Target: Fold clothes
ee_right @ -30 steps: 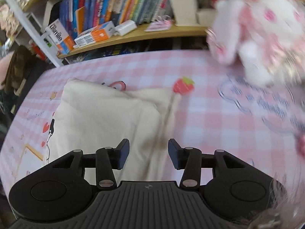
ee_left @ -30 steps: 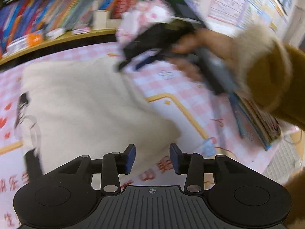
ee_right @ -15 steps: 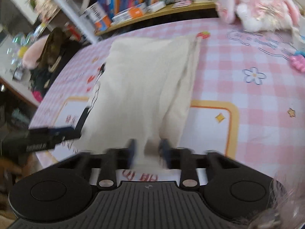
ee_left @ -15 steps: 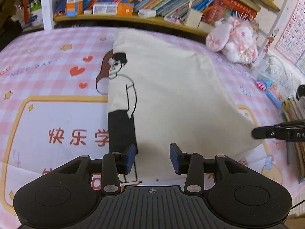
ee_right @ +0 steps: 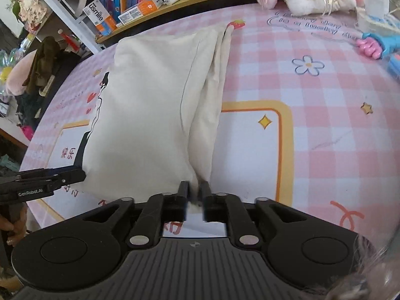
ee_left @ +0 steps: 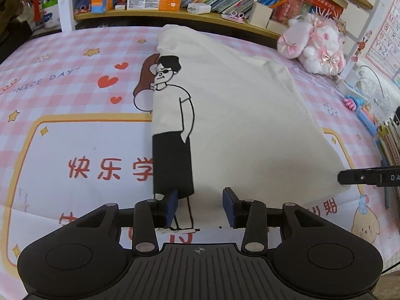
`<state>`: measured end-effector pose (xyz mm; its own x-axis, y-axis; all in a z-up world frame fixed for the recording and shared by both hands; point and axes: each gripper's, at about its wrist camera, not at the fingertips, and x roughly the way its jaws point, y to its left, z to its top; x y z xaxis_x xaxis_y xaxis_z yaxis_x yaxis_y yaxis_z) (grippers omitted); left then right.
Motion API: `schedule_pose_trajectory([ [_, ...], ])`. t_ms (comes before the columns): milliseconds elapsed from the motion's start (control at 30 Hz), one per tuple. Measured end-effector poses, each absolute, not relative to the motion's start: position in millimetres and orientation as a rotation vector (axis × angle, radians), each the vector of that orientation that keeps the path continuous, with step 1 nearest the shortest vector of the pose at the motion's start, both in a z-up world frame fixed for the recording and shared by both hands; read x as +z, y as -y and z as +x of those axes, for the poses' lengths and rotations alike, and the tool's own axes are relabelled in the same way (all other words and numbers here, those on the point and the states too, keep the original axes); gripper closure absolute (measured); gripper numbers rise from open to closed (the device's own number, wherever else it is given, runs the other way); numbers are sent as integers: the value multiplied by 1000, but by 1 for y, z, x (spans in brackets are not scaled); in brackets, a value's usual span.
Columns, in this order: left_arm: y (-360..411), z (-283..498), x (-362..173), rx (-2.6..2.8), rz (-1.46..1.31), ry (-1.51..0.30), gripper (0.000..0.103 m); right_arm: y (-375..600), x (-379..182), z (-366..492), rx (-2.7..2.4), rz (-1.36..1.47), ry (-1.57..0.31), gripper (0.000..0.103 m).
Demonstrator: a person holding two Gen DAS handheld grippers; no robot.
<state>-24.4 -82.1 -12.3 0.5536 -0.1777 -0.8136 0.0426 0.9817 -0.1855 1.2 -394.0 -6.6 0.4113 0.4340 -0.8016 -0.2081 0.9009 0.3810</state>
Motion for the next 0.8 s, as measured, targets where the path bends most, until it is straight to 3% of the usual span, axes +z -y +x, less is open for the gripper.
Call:
schedule_pose_trajectory([
  [100,76,-19,-4,-133,-167,-950,62,392,8,-3,382,205,-1015,73],
  [300,60,6,8,-139,-193,-916,42,383,8,-8,344,158,-974,70],
  [367,55,16,10,-148,-180,-907,37,382,1,-8,295,161,-991,74],
  [400,52,22,10,-156,-174,-903,36,383,-1,-8,278,173,-999,85],
  [433,49,28,10,-164,-171,-902,32,384,-4,-9,270,193,-1008,89],
  [500,42,41,8,-175,-171,-901,28,382,-6,-10,253,204,-1013,93],
  [800,4,105,1,-231,-275,-899,25,365,-7,-11,109,219,-1031,91],
])
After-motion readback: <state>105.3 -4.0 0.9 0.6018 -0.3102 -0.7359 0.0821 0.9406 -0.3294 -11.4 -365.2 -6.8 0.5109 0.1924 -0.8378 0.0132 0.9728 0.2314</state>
